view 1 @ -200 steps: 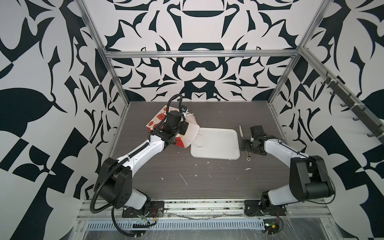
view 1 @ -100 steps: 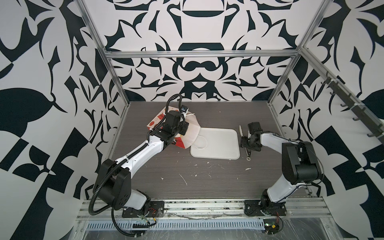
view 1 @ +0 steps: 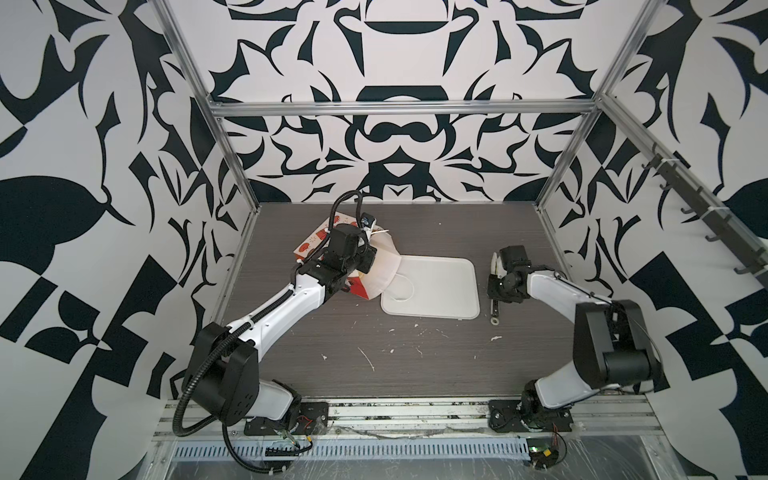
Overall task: Take the fake bread out of the paper bag
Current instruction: 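Lift the tongs with the right gripper and insert them into the bag mouth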
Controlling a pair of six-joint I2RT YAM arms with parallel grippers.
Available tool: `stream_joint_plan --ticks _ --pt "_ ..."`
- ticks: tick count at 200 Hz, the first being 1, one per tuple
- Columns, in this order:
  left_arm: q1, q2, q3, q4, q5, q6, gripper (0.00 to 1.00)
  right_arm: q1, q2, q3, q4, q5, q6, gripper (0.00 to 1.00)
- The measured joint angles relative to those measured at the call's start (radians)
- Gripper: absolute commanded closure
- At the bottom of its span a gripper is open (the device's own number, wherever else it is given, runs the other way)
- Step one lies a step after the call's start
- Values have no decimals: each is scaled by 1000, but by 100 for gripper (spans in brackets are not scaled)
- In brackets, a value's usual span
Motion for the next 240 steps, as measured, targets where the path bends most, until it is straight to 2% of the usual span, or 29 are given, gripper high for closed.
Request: stream_joint_plan --ticks 17,36,60,86,120,156,240 --pt "0 -18 -12 -3 4 2 100 114 -105 20 -35 -47 -24 100" --pt "0 -29 -15 -2 7 5 100 264 -156 76 -63 -127 -58 100" --pt "0 -30 -15 -2 14 7 100 428 -139 156 -101 -270 -89 100" --pt "0 -32 -29 8 21 7 100 526 -58 224 -160 -426 -121 100" --pt "0 -32 -42 12 28 8 100 569 70 274 -191 -488 -138 99" --pt "0 -33 -42 12 30 8 100 588 173 334 -192 -432 -138 89" --pt "0 -34 -42 12 31 11 100 608 193 367 -178 -327 -133 67"
